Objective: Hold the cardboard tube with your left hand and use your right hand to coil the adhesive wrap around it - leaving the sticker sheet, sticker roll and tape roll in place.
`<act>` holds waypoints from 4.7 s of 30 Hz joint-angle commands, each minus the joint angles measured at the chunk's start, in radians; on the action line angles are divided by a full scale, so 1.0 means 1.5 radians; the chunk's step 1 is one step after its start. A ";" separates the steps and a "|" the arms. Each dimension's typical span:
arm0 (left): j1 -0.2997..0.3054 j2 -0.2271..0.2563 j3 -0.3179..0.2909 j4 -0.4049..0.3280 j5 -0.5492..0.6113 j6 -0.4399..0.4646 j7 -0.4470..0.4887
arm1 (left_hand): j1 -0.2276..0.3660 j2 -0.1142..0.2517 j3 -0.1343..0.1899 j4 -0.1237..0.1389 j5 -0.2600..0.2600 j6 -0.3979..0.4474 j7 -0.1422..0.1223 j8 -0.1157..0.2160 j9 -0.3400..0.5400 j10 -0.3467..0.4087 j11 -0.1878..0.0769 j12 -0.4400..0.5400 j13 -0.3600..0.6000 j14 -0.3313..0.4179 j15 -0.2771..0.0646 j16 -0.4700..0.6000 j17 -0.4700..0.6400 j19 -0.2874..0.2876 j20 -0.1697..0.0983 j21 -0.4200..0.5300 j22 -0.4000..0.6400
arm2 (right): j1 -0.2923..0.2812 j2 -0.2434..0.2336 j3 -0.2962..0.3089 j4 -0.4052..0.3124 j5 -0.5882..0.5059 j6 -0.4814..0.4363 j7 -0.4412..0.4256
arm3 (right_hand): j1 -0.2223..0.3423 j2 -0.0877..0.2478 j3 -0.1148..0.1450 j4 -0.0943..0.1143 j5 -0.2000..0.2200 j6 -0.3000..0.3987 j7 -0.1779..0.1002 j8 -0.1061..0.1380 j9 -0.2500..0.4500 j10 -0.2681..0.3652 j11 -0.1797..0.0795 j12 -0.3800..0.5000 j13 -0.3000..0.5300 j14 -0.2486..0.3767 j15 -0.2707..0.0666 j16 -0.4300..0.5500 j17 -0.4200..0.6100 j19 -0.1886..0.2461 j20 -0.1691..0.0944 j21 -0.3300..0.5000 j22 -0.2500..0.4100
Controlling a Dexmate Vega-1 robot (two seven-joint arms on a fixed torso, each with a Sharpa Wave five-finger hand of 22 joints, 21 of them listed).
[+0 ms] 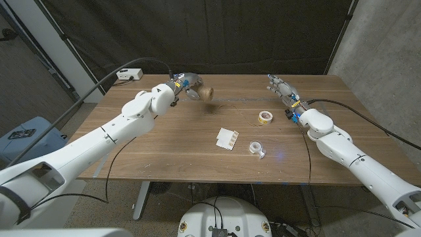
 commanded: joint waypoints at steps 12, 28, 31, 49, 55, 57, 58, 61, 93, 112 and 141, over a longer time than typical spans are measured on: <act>-0.041 -0.023 0.013 0.008 -0.009 -0.011 -0.034 | 0.042 0.057 0.004 0.005 0.007 0.011 -0.003 0.044 0.031 0.023 -0.017 0.004 0.016 0.005 0.002 0.004 0.004 -0.005 -0.002 0.005 0.004 | 0.038 0.017 -0.009 0.042 -0.005 0.024 0.023 | 0.013 -0.001 0.003 -0.008 0.000 0.008 0.000 0.006 0.002 0.012 0.000 0.006 0.002 0.010 -0.005 0.006 -0.001 0.012 -0.003 0.003 0.002; -0.049 -0.030 0.016 0.003 -0.006 -0.005 -0.036 | 0.042 0.058 0.004 0.004 0.010 0.015 -0.002 0.046 0.030 0.023 -0.015 0.005 0.020 0.006 0.001 0.004 0.005 -0.005 -0.001 0.005 0.004 | 0.069 0.039 -0.020 0.078 -0.002 0.032 0.040 | 0.014 0.000 0.002 -0.010 0.000 0.010 0.001 0.005 0.002 0.015 0.003 0.005 0.002 0.014 -0.006 0.007 0.000 0.013 -0.005 0.002 0.002; -0.049 -0.031 0.013 0.002 -0.011 -0.006 -0.034 | 0.042 0.059 0.004 0.004 0.010 0.016 0.000 0.046 0.030 0.023 -0.016 0.005 0.021 0.006 0.002 0.004 0.006 -0.005 -0.001 0.006 0.004 | 0.070 0.042 -0.021 0.079 -0.002 0.029 0.038 | 0.014 0.000 0.002 -0.011 0.000 0.010 0.001 0.005 0.002 0.018 0.002 0.006 0.003 0.015 -0.005 0.007 0.000 0.015 -0.005 0.003 0.002; -0.065 -0.044 0.020 0.006 -0.016 -0.011 -0.036 | 0.041 0.058 0.003 0.004 0.013 0.016 -0.003 0.047 0.029 0.024 -0.015 0.006 0.025 0.007 0.001 0.002 0.006 -0.006 -0.001 0.006 0.004 | 0.103 0.072 -0.037 0.132 -0.005 0.045 0.052 | 0.019 0.001 0.003 -0.017 -0.001 0.032 0.002 0.010 0.002 0.052 0.011 0.013 0.003 0.044 -0.014 0.016 0.000 0.041 -0.015 0.010 0.002; -0.074 -0.052 0.023 0.011 -0.018 -0.009 -0.038 | 0.041 0.058 0.004 0.005 0.013 0.015 -0.002 0.047 0.029 0.024 -0.016 0.006 0.027 0.006 0.004 0.000 0.006 -0.006 -0.002 0.007 0.004 | 0.119 0.085 -0.045 0.154 -0.008 0.053 0.064 | 0.031 0.003 0.007 -0.027 0.000 0.043 0.007 0.011 0.002 0.069 0.014 0.015 0.003 0.057 -0.020 0.018 -0.001 0.057 -0.038 0.012 0.002; -0.078 -0.055 0.024 0.014 -0.019 -0.011 -0.039 | 0.041 0.059 0.004 0.005 0.014 0.015 -0.002 0.048 0.029 0.024 -0.015 0.006 0.027 0.006 0.003 0.000 0.006 -0.005 -0.002 0.007 0.004 | 0.125 0.088 -0.051 0.160 -0.014 0.053 0.066 | 0.034 0.003 0.008 -0.030 0.000 0.045 0.008 0.011 0.002 0.072 0.013 0.016 0.004 0.060 -0.021 0.018 -0.001 0.060 -0.040 0.012 0.002; -0.078 -0.055 0.024 0.014 -0.019 -0.011 -0.039 | 0.040 0.059 0.004 0.005 0.014 0.016 -0.003 0.048 0.029 0.024 -0.015 0.006 0.028 0.007 0.002 0.000 0.006 -0.005 -0.002 0.007 0.004 | 0.125 0.088 -0.051 0.160 -0.014 0.053 0.066 | 0.035 0.003 0.009 -0.031 0.000 0.046 0.008 0.011 0.002 0.072 0.012 0.016 0.004 0.062 -0.022 0.018 -0.002 0.060 -0.040 0.012 0.002; -0.083 -0.060 0.026 0.017 -0.019 -0.009 -0.037 | 0.041 0.059 0.003 0.005 0.014 0.017 -0.002 0.048 0.029 0.024 -0.015 0.006 0.028 0.006 0.003 0.000 0.006 -0.006 -0.002 0.007 0.004 | 0.130 0.090 -0.058 0.162 -0.020 0.049 0.069 | 0.042 0.003 0.012 -0.036 0.000 0.049 0.009 0.011 0.002 0.077 0.011 0.016 0.004 0.064 -0.023 0.018 -0.003 0.064 -0.043 0.012 0.002; -0.104 -0.074 0.032 0.017 -0.029 0.012 -0.037 | 0.041 0.060 0.003 0.004 0.018 0.013 0.000 0.048 0.029 0.021 -0.013 0.005 0.035 0.004 0.007 -0.002 0.009 -0.009 0.002 0.007 0.004 | 0.163 0.114 -0.107 0.191 -0.049 0.036 0.114 | 0.198 0.005 0.079 -0.090 0.021 0.081 0.003 0.014 0.003 0.118 -0.005 0.012 0.006 0.098 -0.039 0.008 -0.008 0.094 -0.056 0.007 0.001; -0.129 -0.093 0.038 0.029 -0.047 0.024 -0.040 | 0.040 0.061 0.002 0.005 0.019 0.014 0.003 0.048 0.028 0.021 -0.009 0.004 0.038 0.002 0.009 -0.003 0.010 -0.010 0.002 0.008 0.005 | 0.210 0.157 -0.130 0.289 -0.054 0.067 0.158 | 0.230 0.006 0.085 -0.088 0.022 0.099 -0.005 0.018 0.004 0.135 -0.016 0.013 0.007 0.112 -0.050 0.010 -0.007 0.110 -0.061 0.009 0.001; -0.153 -0.112 0.055 0.020 -0.066 0.066 -0.039 | 0.041 0.063 0.002 0.004 0.024 0.010 0.009 0.046 0.028 0.018 -0.003 0.001 0.040 0.000 0.015 -0.004 0.012 -0.014 0.005 0.008 0.005 | 0.232 0.187 -0.146 0.352 -0.061 0.088 0.181 | 0.264 0.006 0.092 -0.088 0.024 0.105 -0.010 0.016 0.005 0.143 -0.022 0.010 0.008 0.120 -0.057 0.010 -0.005 0.117 -0.066 0.007 0.001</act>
